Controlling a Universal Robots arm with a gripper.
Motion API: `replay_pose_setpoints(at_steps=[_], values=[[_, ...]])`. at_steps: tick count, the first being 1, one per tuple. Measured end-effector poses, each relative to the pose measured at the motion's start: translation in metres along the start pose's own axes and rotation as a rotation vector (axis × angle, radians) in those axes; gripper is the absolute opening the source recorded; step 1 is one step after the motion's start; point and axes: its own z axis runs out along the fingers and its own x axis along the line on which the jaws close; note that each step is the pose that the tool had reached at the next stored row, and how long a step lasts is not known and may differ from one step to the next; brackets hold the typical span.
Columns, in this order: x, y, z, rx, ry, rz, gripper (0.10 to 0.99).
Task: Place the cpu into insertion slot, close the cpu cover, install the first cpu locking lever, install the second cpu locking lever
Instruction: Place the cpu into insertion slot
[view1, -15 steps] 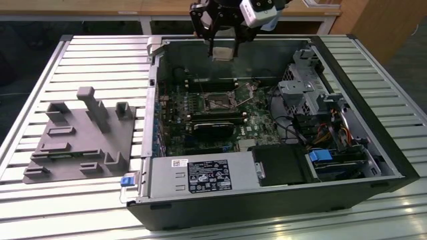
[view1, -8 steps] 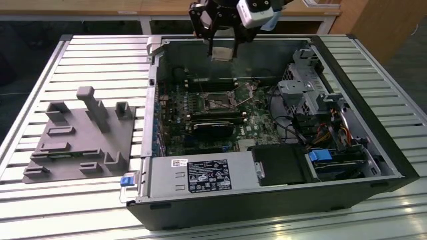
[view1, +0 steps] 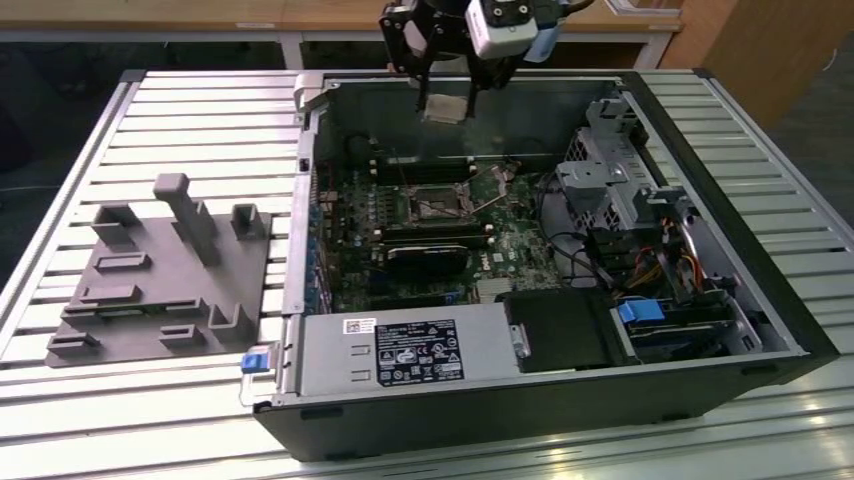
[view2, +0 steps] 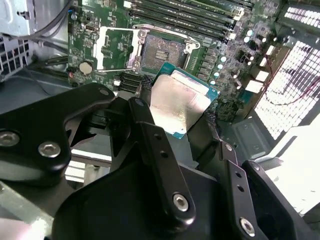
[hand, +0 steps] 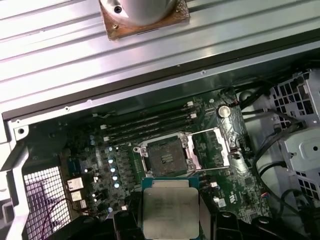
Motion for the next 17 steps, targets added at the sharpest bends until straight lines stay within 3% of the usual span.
replay_pose_setpoints(at_steps=[9, 17], values=[[-0.0002, -0.0001, 0.0019, 0.000, -0.0097, 0.102, 0.541], [-0.0010, -0.0001, 0.0041, 0.014, -0.0182, 0.137, 0.541]])
